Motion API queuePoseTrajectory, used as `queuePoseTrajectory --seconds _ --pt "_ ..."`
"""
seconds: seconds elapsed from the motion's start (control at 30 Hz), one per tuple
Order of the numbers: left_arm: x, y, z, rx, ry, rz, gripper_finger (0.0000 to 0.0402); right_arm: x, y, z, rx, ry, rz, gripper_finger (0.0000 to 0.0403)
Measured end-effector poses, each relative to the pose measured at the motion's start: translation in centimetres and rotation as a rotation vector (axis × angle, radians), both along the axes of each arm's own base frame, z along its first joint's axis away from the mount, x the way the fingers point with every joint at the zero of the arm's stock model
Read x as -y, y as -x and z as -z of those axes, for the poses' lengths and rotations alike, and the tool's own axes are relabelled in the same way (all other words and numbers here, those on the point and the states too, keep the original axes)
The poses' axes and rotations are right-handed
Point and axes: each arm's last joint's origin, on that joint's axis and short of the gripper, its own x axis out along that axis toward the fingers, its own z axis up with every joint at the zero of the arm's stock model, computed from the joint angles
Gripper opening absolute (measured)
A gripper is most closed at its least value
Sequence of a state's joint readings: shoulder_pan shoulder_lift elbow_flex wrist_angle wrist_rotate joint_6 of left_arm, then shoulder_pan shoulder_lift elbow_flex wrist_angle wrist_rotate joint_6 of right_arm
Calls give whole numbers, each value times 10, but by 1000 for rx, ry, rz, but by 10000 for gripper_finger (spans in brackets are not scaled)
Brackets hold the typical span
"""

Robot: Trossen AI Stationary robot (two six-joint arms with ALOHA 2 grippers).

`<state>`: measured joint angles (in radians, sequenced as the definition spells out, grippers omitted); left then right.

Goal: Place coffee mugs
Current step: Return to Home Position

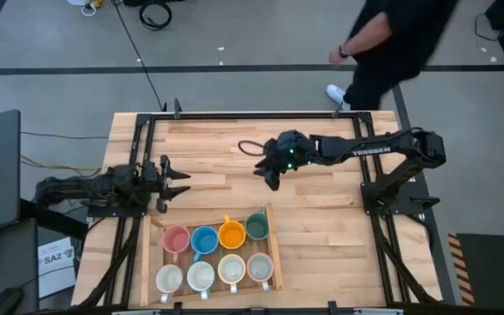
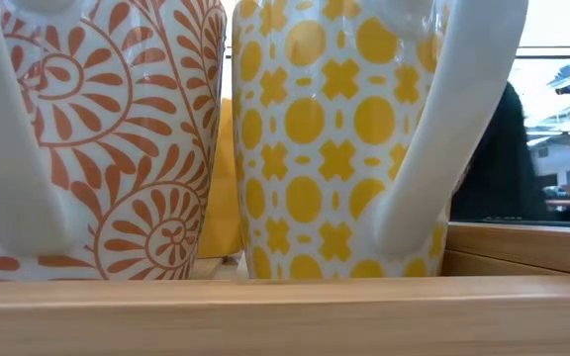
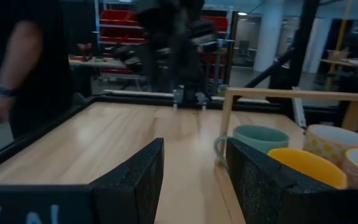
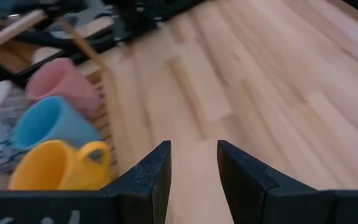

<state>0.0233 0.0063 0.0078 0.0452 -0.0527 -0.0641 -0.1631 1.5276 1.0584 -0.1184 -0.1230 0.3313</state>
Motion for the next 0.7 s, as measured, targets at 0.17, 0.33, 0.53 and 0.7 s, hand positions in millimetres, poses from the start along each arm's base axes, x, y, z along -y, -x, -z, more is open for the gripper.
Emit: queuePoseTrajectory --seconds 0.17,0.33,0.53,0.7 --pt "3 0 0 4 -11 -32 181 -27 -4 -4 41 26 -94 135" --pt "4 0 0 3 -18 -38 181 -49 2 -18 83 28 -160 135" --pt "3 0 0 -2 -18 -42 181 -68 22 -48 187 51 -228 135" --pt "3 0 0 -4 -18 -44 181 -76 50 -79 286 97 -280 135"
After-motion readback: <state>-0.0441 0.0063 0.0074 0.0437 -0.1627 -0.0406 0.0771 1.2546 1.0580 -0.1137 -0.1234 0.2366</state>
